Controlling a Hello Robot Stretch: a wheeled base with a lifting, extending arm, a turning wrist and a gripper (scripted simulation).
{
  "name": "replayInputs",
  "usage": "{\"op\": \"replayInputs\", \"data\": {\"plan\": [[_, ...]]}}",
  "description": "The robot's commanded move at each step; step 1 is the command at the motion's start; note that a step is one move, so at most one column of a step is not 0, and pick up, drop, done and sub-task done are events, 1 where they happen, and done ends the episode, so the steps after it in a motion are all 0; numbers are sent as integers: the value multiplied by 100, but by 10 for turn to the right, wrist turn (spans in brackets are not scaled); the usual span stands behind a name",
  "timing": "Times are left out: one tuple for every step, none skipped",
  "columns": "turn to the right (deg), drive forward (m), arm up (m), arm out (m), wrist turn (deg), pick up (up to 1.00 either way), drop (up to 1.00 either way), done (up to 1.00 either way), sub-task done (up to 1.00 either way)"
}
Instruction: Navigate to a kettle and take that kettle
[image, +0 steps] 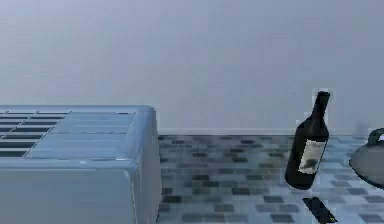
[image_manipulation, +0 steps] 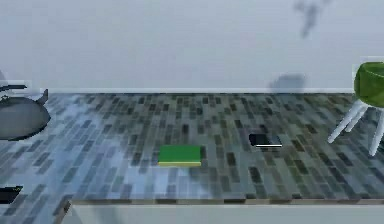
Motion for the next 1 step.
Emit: {"op": "replayInputs", "data": {"plan": [[-360, 0, 0, 0, 0, 0, 0, 0, 0]]}}
